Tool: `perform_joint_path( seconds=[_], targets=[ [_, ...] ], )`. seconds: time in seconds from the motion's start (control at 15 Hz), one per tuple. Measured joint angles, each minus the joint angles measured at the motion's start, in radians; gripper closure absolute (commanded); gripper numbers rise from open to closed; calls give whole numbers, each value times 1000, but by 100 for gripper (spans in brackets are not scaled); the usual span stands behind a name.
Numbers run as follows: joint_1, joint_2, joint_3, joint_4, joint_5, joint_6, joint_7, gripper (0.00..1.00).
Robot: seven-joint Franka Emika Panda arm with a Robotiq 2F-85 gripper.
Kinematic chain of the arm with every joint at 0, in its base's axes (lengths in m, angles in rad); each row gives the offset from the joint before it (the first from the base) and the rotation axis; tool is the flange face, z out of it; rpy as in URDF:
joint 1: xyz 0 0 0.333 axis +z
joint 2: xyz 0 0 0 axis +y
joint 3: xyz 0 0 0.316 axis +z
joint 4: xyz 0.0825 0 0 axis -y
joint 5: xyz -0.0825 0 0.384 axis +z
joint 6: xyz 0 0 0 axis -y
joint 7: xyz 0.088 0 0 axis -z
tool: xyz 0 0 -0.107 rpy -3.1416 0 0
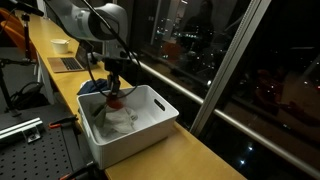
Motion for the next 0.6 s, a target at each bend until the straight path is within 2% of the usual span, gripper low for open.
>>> perform_joint_path(
  seconds=[0.33,0.6],
  targets=[
    [16,-203,171,45,-17,-204,71,97],
    [31,-202,287,211,14,-290,68,97]
  ],
)
